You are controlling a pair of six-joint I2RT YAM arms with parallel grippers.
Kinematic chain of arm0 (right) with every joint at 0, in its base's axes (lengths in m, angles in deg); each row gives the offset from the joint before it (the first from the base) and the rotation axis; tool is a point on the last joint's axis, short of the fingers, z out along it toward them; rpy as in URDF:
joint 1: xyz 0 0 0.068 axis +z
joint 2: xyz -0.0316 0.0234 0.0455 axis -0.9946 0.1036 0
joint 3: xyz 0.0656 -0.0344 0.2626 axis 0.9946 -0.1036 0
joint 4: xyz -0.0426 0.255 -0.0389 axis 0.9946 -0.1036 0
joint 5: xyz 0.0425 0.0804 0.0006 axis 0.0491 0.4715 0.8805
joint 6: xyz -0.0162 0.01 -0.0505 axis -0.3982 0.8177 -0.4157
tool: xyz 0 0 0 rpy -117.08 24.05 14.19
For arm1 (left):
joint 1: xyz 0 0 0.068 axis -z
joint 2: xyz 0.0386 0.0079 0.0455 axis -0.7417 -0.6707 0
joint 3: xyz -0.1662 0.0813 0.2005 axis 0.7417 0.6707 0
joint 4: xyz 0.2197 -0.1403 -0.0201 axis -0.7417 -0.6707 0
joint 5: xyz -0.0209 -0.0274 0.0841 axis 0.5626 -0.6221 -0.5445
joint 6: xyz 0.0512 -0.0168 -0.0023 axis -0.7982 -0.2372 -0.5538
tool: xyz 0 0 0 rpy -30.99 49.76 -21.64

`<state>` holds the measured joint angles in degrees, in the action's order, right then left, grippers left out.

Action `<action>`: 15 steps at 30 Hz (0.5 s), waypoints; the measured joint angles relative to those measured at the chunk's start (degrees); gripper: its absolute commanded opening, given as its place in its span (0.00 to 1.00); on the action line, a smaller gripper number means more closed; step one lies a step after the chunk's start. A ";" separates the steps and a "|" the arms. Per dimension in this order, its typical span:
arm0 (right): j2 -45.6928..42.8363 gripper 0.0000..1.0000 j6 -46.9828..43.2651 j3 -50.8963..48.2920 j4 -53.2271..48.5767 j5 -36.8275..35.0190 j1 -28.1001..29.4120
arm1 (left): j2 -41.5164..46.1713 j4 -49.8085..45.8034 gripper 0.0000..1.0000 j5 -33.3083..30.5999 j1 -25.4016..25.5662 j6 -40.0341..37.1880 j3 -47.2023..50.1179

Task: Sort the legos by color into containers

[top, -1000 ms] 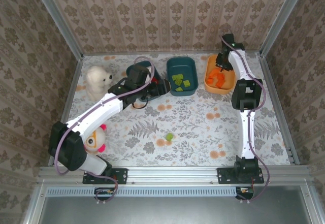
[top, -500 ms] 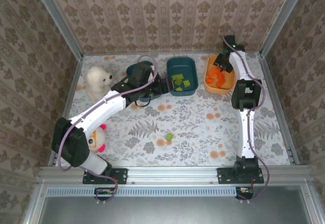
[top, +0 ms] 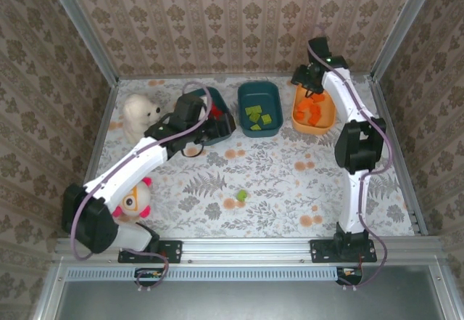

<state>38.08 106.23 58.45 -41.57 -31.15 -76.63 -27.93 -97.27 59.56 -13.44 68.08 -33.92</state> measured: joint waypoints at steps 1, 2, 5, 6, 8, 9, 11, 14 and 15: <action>-2.95 0.62 -0.46 -3.61 1.03 -0.02 2.16 | 1.92 -0.70 0.85 -0.35 -0.72 0.00 1.31; -5.68 0.63 -1.01 -7.23 1.86 -0.07 4.44 | 3.45 -1.31 0.85 -0.48 -1.31 0.00 2.34; -13.29 0.65 -2.75 -19.04 3.82 -0.22 12.20 | 9.29 -3.87 0.85 -1.11 -2.97 0.07 6.29; -15.43 0.67 -3.32 -22.82 4.39 -0.24 15.32 | 11.17 -4.74 0.85 -1.20 -3.45 0.17 7.56; -18.67 0.69 -4.22 -28.83 4.61 -0.22 20.35 | 14.80 -6.58 0.85 -1.27 -4.37 0.28 10.05; -20.26 0.70 -4.42 -31.93 4.59 -0.24 23.02 | 16.74 -7.56 0.86 -1.29 -4.92 0.37 11.34; -22.77 0.71 -4.26 -36.57 3.96 -0.09 27.52 | 20.15 -9.60 0.86 -1.29 -5.79 0.39 13.33; -25.64 0.74 -2.27 -41.72 3.15 1.20 32.81 | 24.61 -12.28 0.86 -1.25 -6.84 0.46 15.56; -26.36 0.76 -1.09 -43.15 2.91 1.81 34.23 | 25.90 -12.87 0.86 -1.22 -7.06 0.57 16.26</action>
<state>11.72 105.14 15.31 -38.67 -29.34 -42.40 -2.03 -110.14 58.34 -20.50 68.65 -17.66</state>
